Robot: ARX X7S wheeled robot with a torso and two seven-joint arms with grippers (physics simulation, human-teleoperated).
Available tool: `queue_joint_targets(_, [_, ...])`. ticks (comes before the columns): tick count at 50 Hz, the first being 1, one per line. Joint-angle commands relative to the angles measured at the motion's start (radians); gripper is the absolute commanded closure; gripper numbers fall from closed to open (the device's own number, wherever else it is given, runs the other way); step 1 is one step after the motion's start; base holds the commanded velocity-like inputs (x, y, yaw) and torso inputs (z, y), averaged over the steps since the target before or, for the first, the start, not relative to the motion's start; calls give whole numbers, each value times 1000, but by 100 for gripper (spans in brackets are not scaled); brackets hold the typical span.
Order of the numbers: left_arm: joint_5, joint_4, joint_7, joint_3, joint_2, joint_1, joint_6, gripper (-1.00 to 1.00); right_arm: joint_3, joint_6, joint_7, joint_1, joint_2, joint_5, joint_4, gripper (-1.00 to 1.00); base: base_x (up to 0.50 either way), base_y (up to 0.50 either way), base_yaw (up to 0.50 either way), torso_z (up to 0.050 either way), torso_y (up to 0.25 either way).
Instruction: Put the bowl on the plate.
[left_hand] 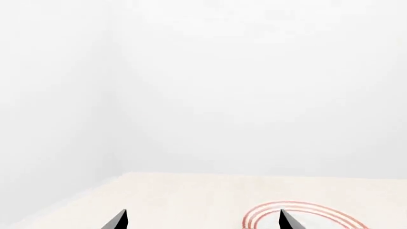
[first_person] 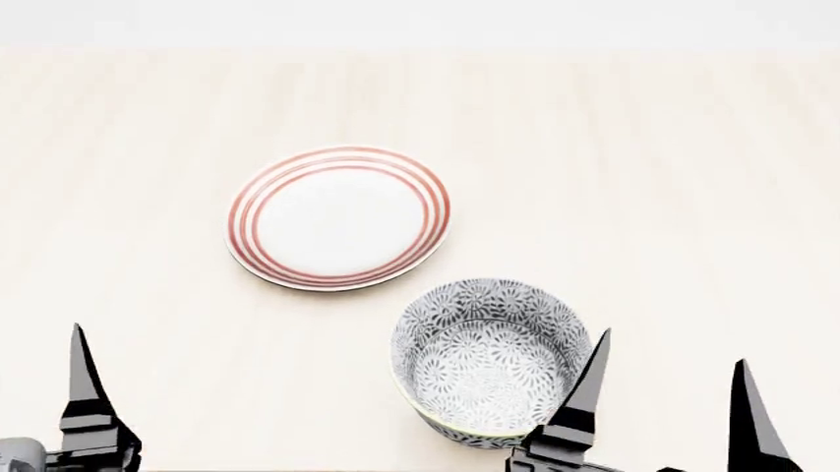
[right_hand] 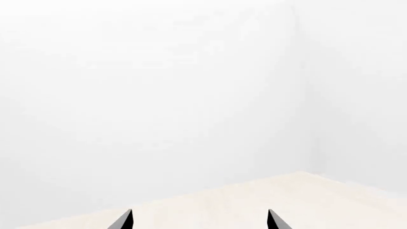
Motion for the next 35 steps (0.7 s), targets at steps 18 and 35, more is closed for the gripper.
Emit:
queue_joint_targets(18, [22, 167, -62, -39, -30, 5, 65, -100, 40, -105, 49, 11, 18, 59, -127, -100, 500, 0, 0, 0, 0])
queue_joint_targets(35, [-136, 11, 31, 166, 7, -156, -483, -100, 5, -82, 69, 0, 46, 52, -140, -100, 222, 0, 0, 0, 0])
